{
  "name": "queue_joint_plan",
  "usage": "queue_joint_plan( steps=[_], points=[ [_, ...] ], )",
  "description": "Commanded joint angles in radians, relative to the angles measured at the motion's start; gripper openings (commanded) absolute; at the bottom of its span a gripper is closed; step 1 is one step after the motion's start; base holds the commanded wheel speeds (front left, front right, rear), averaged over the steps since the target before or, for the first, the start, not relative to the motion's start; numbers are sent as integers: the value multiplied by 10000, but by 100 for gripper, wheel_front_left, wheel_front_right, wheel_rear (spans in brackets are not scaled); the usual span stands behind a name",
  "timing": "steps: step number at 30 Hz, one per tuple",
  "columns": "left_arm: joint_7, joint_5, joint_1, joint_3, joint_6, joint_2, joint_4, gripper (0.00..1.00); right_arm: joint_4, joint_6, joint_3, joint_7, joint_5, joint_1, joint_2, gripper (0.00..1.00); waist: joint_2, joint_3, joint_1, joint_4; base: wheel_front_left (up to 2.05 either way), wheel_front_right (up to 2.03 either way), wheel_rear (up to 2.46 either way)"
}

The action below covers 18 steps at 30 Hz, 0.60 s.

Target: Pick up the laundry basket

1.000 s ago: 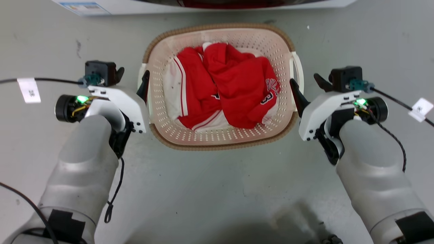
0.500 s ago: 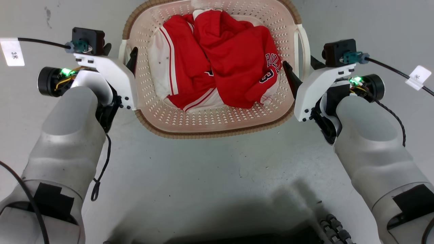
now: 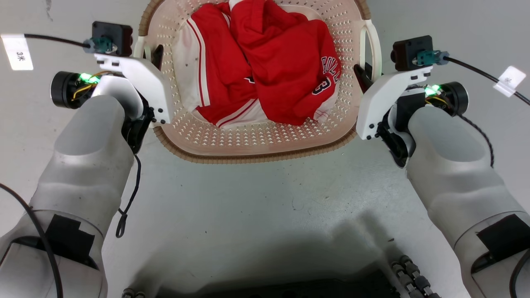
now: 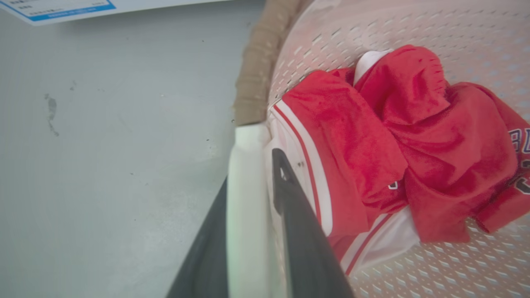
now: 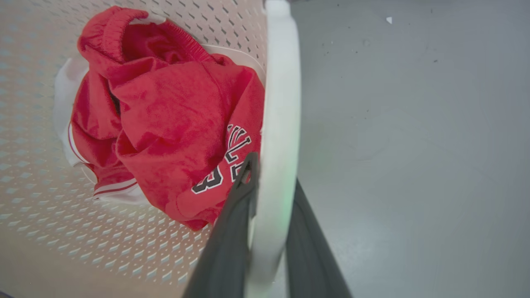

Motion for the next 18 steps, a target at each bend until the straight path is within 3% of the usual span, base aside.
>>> queue_joint_plan(
  steps=[1,10,18],
  points=[
    [-18,-40,-85,-121,15,145,15,0,44,0,94,-80,74,-188,-13,0,0,-1,-1,-1,0,0,0],
    [27,-595,-127,-709,13,209,5,0,256,2,502,-172,450,-239,-16,0,0,-151,-1,30,0,0,0],
    [695,-1301,200,-1236,8,55,54,0,323,11,964,673,905,-54,2,0,0,-861,-1,127,0,0,0]
  ],
)
